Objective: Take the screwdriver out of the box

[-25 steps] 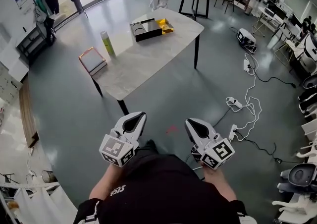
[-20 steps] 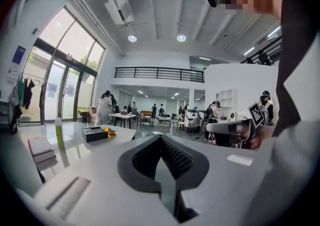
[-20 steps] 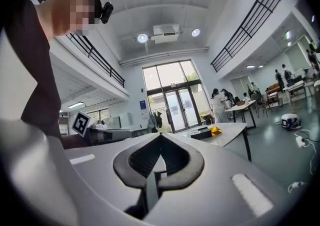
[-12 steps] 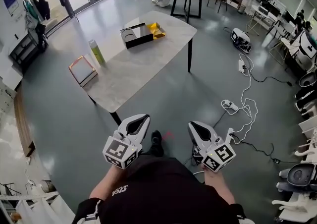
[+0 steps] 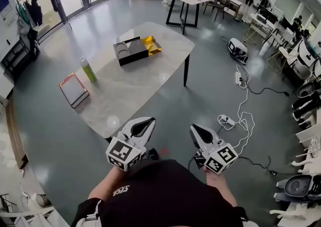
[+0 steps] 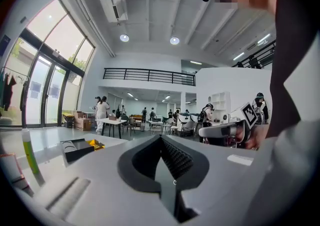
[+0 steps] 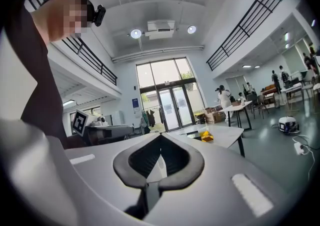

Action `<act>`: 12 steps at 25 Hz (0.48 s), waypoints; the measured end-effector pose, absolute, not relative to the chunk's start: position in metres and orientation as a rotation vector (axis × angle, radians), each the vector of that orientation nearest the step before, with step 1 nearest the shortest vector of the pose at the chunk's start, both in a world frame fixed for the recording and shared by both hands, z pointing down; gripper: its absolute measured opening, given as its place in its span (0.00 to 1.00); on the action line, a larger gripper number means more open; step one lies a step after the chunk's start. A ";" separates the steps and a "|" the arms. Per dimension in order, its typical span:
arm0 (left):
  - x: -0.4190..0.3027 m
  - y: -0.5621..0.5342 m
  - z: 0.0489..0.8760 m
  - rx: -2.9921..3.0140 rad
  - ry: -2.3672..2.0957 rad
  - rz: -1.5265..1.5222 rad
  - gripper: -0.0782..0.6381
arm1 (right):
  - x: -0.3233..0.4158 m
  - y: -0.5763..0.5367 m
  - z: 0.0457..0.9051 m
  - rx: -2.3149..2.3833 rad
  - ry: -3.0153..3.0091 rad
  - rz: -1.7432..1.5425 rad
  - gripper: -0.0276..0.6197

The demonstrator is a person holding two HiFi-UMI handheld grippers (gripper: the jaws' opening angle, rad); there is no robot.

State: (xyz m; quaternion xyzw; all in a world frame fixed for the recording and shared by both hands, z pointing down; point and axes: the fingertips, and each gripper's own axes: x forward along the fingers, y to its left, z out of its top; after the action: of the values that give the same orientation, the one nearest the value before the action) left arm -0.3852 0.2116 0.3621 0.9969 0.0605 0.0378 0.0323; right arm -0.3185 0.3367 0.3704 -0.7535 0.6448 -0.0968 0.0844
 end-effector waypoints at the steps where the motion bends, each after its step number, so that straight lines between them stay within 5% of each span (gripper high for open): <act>1: -0.378 0.207 0.361 3.071 0.200 0.115 0.11 | -0.311 0.328 0.368 -2.251 1.928 -0.290 0.06; 12: -0.321 0.137 0.381 3.015 0.212 0.161 0.11 | -0.261 0.242 0.371 -2.247 1.984 -0.361 0.06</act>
State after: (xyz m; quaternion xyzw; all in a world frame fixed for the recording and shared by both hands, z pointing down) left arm -0.3214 0.1373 0.3807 0.9945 0.0699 0.0530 0.0574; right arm -0.2611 0.2416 0.3708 -0.7430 0.6557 -0.1195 0.0611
